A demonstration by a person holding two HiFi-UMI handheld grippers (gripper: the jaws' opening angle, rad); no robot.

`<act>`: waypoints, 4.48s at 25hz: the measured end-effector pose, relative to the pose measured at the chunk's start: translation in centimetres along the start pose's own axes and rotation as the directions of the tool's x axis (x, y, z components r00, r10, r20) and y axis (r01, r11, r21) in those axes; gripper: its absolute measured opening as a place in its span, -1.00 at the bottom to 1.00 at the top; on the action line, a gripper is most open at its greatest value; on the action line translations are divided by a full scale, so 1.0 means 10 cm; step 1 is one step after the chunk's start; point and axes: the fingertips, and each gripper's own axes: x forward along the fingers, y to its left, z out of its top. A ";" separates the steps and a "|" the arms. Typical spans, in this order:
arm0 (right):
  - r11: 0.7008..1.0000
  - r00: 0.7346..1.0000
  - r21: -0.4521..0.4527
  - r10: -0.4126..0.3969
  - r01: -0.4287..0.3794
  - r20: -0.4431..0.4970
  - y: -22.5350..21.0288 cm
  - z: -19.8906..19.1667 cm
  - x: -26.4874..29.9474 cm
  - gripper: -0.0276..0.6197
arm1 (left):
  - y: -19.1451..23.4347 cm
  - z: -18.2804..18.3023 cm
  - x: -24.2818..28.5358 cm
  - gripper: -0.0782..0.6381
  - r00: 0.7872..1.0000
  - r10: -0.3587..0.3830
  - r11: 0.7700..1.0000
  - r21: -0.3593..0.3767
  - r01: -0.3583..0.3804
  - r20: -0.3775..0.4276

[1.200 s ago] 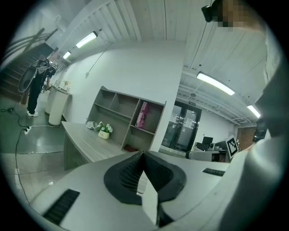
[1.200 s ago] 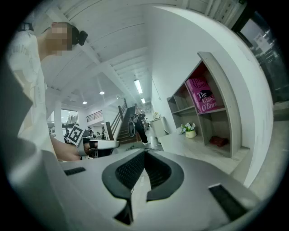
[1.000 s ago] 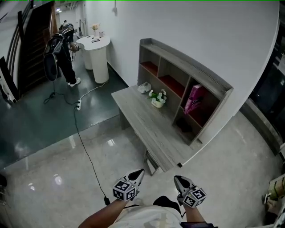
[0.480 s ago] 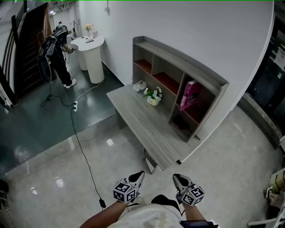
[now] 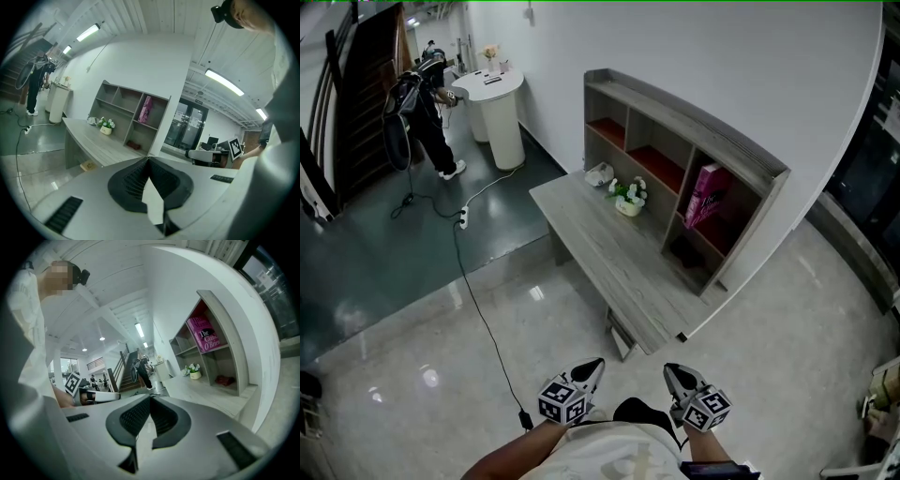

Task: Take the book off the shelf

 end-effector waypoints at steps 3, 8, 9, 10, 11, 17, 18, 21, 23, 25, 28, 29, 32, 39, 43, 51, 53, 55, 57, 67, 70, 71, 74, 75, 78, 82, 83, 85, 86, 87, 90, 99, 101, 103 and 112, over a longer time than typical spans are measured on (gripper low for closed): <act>1.000 1.000 0.003 -0.020 0.020 0.014 -0.09 0.02 -0.02 -0.90 | -0.02 -0.04 0.11 -0.78 1.000 -0.020 1.000 0.005 0.020 -0.019; 0.999 0.999 0.019 -0.032 0.032 0.015 -0.21 -0.05 -0.03 -0.90 | -0.07 -0.04 0.26 -0.78 0.999 -0.042 0.999 0.018 0.042 -0.034; 0.999 0.999 0.021 -0.031 0.031 0.014 -0.24 -0.06 -0.02 -0.90 | -0.07 -0.03 0.29 -0.78 0.999 -0.042 0.999 0.021 0.042 -0.032; 0.999 0.999 0.023 -0.031 0.031 0.015 -0.28 -0.06 -0.01 -0.90 | -0.06 -0.01 0.33 -0.78 0.999 -0.041 0.999 0.023 0.042 -0.030; 0.999 0.999 0.025 -0.031 0.031 0.017 -0.33 -0.05 0.01 -0.90 | -0.06 0.01 0.37 -0.78 0.999 -0.041 0.999 0.024 0.042 -0.029; 0.999 0.999 0.036 -0.038 0.037 0.030 -0.67 0.05 0.15 -0.90 | 0.01 0.09 0.64 -0.78 0.998 -0.035 0.999 0.017 0.036 -0.048; 0.999 0.999 0.032 -0.036 0.035 0.032 -0.73 0.08 0.18 -0.90 | 0.02 0.12 0.71 -0.78 0.998 -0.034 0.999 0.017 0.035 -0.048; 0.999 0.999 0.027 -0.040 0.039 0.034 -0.92 0.17 0.25 -0.90 | 0.03 0.23 0.97 -0.78 0.998 -0.046 0.999 0.022 0.047 -0.047; 0.998 0.998 0.034 -0.051 0.050 0.035 -1.06 0.20 0.28 -0.90 | 0.03 0.28 1.15 -0.78 0.997 -0.061 0.998 0.027 0.062 -0.050; 0.997 0.997 0.041 -0.063 0.061 0.036 -1.20 0.22 0.32 -0.90 | 0.03 0.32 1.31 -0.78 0.996 -0.073 0.997 0.028 0.075 -0.055; 0.996 0.997 0.050 -0.075 0.074 0.036 -1.38 0.29 0.37 -0.90 | 0.05 0.38 1.52 -0.78 0.994 -0.085 0.996 0.025 0.087 -0.065; 0.996 0.996 0.052 -0.078 0.076 0.036 -1.44 0.31 0.39 -0.90 | 0.06 0.41 1.59 -0.78 0.994 -0.089 0.996 0.024 0.090 -0.068; 0.995 0.996 0.054 -0.080 0.078 0.035 -1.61 0.38 0.49 -0.90 | 0.10 0.47 1.78 -0.78 0.993 -0.096 0.995 0.023 0.098 -0.074; 0.997 0.998 0.051 -0.061 0.059 0.034 -1.95 0.53 0.75 -0.90 | 0.23 0.62 2.16 -0.78 0.993 -0.093 0.995 0.029 0.096 -0.079; 0.998 0.998 0.044 -0.043 0.042 0.043 -2.14 0.67 0.87 -0.90 | 0.25 0.71 2.35 -0.78 0.993 -0.085 0.995 0.037 0.088 -0.077; 1.000 0.999 0.006 0.006 -0.007 0.038 -2.45 0.91 1.05 -0.90 | 0.28 0.92 2.69 -0.78 0.997 -0.054 0.997 0.045 0.056 -0.046; 1.000 0.999 -0.003 0.019 -0.019 0.033 -2.51 0.95 1.08 -0.90 | 0.28 0.95 2.75 -0.78 0.998 -0.044 0.998 0.044 0.045 -0.040; 1.000 0.999 -0.008 0.031 -0.030 0.030 -2.59 0.98 1.10 -0.90 | 0.27 0.97 2.82 -0.78 0.999 -0.033 0.998 0.044 0.034 -0.034; 0.999 0.999 -0.011 0.042 -0.042 0.030 -2.66 1.01 1.13 -0.90 | 0.27 0.99 2.89 -0.78 0.999 -0.024 0.999 0.046 0.025 -0.028; 0.995 0.994 -0.001 0.103 -0.103 0.030 -2.72 1.02 1.22 -0.90 | 0.23 1.04 2.96 -0.78 1.000 0.015 0.999 0.040 -0.014 -0.026; 0.993 0.993 0.000 0.115 -0.115 0.029 -2.73 1.00 1.24 -0.90 | 0.22 1.13 2.99 -0.78 1.000 0.021 0.999 0.027 -0.021 0.000; 0.993 0.992 -0.001 0.121 -0.121 0.028 -2.73 1.01 1.25 -0.90 | 0.22 1.16 3.00 -0.78 1.000 0.023 0.999 0.030 -0.023 0.007; 0.991 0.991 -0.007 0.135 -0.135 0.025 -2.72 1.01 1.26 -0.90 | 0.26 1.21 3.07 -0.78 0.999 0.030 0.999 0.039 -0.030 0.015; 0.991 0.991 -0.007 0.135 -0.135 0.023 -2.72 1.00 1.26 -0.90 | 0.27 1.21 3.10 -0.78 0.999 0.030 0.999 0.040 -0.031 0.014; 0.991 0.991 -0.008 0.132 -0.131 0.022 -2.76 0.99 1.27 -0.90 | 0.29 1.24 3.17 -0.78 1.000 0.027 0.998 0.052 -0.028 0.013; 0.990 0.990 -0.009 0.138 -0.138 0.023 -2.76 1.01 1.32 -0.90 | 0.34 1.35 3.27 -0.78 0.999 0.026 0.998 0.059 -0.027 0.025; 0.990 0.990 -0.009 0.139 -0.139 0.021 -2.77 1.01 1.33 -0.90 | 0.34 1.37 3.31 -0.78 0.999 0.020 0.998 0.060 -0.022 0.026; 0.991 0.991 -0.006 0.134 -0.134 0.014 -2.80 0.97 1.32 -0.90 | 0.33 1.39 3.41 -0.78 1.000 0.005 0.998 0.064 -0.006 0.026; 0.992 0.992 -0.004 0.128 -0.128 0.012 -2.82 0.95 1.32 -0.90 | 0.33 1.41 3.45 -0.78 1.000 -0.002 0.998 0.067 0.000 0.027; 0.992 0.992 -0.002 0.123 -0.123 0.010 -2.84 0.94 1.33 -0.90 | 0.33 1.43 3.48 -0.78 1.000 -0.007 0.998 0.069 0.005 0.029; 0.993 0.993 0.005 0.122 -0.122 0.006 -2.84 0.91 1.38 -0.90 | 0.38 1.51 3.52 -0.78 0.999 -0.006 0.997 0.080 0.003 0.041; 0.995 0.995 0.011 0.100 -0.100 0.012 -2.94 0.95 1.40 -0.90 | 0.41 1.72 3.75 -0.67 0.999 -0.007 0.993 0.116 0.001 0.052; 0.995 0.995 0.014 0.097 -0.098 0.014 -2.94 0.96 1.40 -0.90 | 0.40 1.81 3.81 -0.55 0.998 -0.002 0.992 0.128 -0.005 0.058; 0.995 0.995 0.017 0.096 -0.096 0.016 -2.96 0.97 1.41 -0.90 | 0.39 1.90 3.87 -0.49 0.998 -0.001 0.990 0.140 -0.008 0.063; 0.995 0.995 0.030 0.093 -0.094 0.018 -3.05 0.98 1.43 -0.90 | 0.25 2.33 4.22 -0.25 0.994 -0.045 0.988 0.152 0.030 0.095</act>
